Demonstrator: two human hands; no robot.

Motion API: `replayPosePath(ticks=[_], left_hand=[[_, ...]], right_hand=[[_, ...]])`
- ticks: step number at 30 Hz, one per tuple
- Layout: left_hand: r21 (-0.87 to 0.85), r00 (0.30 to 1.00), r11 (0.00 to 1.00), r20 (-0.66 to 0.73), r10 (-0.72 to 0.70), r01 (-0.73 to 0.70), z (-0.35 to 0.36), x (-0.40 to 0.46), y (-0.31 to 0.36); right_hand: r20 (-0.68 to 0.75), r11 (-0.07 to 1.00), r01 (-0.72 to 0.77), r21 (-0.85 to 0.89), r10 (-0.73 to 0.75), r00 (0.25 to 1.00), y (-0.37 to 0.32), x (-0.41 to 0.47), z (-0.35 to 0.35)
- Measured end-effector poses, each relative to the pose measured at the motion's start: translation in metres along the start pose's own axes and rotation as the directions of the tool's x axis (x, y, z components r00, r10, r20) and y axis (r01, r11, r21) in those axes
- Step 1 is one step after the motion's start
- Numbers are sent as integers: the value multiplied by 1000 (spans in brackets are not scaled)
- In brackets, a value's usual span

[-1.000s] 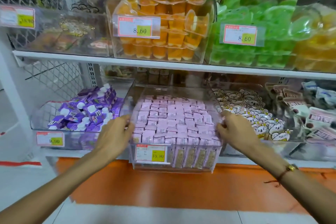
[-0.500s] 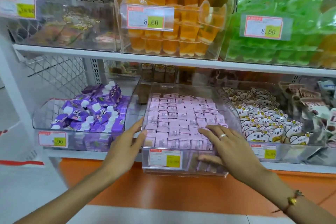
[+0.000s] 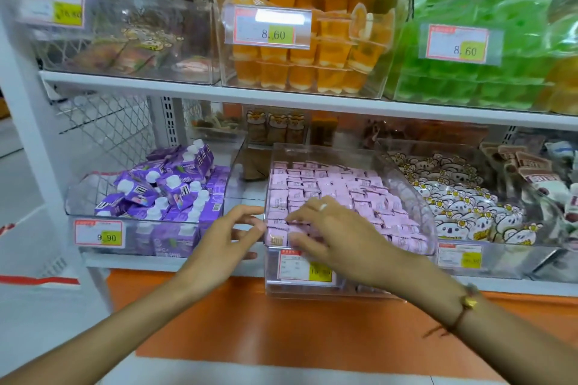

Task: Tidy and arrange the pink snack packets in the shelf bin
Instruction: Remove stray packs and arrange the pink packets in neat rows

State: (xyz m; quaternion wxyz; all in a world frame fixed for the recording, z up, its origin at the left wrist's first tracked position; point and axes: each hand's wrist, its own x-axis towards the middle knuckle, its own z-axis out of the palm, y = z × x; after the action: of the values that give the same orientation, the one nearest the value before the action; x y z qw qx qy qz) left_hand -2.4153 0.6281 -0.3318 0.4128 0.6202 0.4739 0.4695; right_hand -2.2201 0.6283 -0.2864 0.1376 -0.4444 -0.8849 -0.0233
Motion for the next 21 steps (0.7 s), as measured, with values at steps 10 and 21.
replayPosePath(ticks=[10,21], left_hand=[[152,996,984,14,90,-91,5,-5,0],[214,982,967,-102,161,-137,1,-3,5]], right_hand=[[32,854,-184,486,193,981,6,31,13],[-569,878,76,472,238,787,-6,28,5]])
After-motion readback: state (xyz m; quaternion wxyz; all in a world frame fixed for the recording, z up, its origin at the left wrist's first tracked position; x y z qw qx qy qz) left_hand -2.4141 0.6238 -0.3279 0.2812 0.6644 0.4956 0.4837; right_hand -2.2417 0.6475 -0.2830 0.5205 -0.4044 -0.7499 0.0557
